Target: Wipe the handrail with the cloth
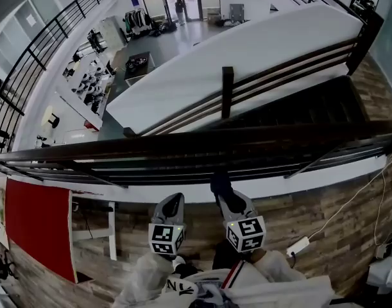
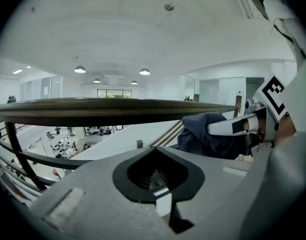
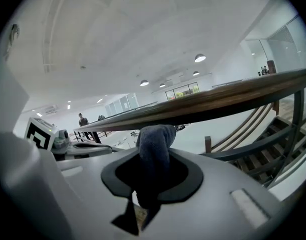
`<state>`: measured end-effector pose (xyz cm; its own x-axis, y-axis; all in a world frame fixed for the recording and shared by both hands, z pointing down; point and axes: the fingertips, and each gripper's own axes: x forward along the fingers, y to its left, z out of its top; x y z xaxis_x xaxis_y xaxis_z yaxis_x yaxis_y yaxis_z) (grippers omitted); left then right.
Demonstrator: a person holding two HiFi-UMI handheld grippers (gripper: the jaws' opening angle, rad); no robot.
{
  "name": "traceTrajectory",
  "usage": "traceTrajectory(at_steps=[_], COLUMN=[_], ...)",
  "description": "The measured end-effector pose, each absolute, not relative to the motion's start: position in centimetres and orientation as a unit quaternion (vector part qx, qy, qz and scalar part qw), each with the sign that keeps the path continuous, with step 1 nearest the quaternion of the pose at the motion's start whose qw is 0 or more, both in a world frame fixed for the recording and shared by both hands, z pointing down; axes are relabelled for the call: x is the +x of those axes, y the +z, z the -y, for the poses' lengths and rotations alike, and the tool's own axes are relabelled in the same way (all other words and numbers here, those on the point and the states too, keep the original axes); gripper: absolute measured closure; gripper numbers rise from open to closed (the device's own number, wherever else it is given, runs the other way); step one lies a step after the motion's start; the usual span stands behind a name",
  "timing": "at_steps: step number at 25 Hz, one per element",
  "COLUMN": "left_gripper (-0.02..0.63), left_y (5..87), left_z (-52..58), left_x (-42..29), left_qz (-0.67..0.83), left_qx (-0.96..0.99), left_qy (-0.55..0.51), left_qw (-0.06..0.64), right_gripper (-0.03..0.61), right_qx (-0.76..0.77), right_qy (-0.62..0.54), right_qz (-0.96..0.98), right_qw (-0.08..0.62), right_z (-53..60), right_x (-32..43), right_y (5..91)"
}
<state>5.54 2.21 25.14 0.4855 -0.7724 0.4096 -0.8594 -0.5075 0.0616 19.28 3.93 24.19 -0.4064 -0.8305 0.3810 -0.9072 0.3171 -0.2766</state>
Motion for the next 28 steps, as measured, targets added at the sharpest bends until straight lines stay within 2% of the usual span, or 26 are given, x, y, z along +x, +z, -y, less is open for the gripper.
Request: traceTrajectory(at_steps=[6,17,28], left_gripper=[0.611,0.611,0.611], left_y=[21.7,17.5,16.0], left_z=[-6.6,-18.9,-23.1], left_x=[2.1,-8.3,-5.7], left_qz=[0.485,0.453,0.448], left_qx=[0.856,0.879,0.883], left_qy=[0.137,0.116,0.117], left_qw=[0.112,0.087,0.083], right_gripper=[0.505,0.505,0.505], right_qx=[0.553,0.61,0.603], right_qy=[0.191,0.164,0.156], right_qz=[0.807,0.772,0.781], right_qw=[0.087,0.072,0.05], right_z=[-7.4,-20.2,-24.5], right_x=[16.9,7.5,8.2], right_y=[20.6,16.5,14.7])
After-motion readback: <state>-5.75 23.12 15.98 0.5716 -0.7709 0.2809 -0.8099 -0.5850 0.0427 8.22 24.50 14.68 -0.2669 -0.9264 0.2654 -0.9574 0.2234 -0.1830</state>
